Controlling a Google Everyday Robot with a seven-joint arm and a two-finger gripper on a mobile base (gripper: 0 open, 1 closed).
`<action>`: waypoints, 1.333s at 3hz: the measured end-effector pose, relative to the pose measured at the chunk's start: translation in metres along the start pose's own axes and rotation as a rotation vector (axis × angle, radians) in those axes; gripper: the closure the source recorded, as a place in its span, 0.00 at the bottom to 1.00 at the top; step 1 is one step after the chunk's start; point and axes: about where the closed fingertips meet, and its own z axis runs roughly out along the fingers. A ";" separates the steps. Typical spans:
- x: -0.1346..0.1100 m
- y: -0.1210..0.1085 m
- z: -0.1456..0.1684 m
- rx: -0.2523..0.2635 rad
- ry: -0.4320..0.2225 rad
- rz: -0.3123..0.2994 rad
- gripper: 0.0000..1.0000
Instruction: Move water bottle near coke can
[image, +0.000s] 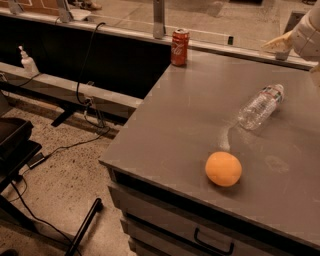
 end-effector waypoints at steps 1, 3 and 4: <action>0.002 0.009 0.025 -0.038 -0.011 -0.070 0.00; -0.020 0.027 0.068 -0.073 -0.113 -0.187 0.20; -0.038 0.029 0.077 -0.074 -0.165 -0.227 0.43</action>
Offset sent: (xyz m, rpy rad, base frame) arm -0.0063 -0.0220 -0.0817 -0.0327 0.1641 0.1667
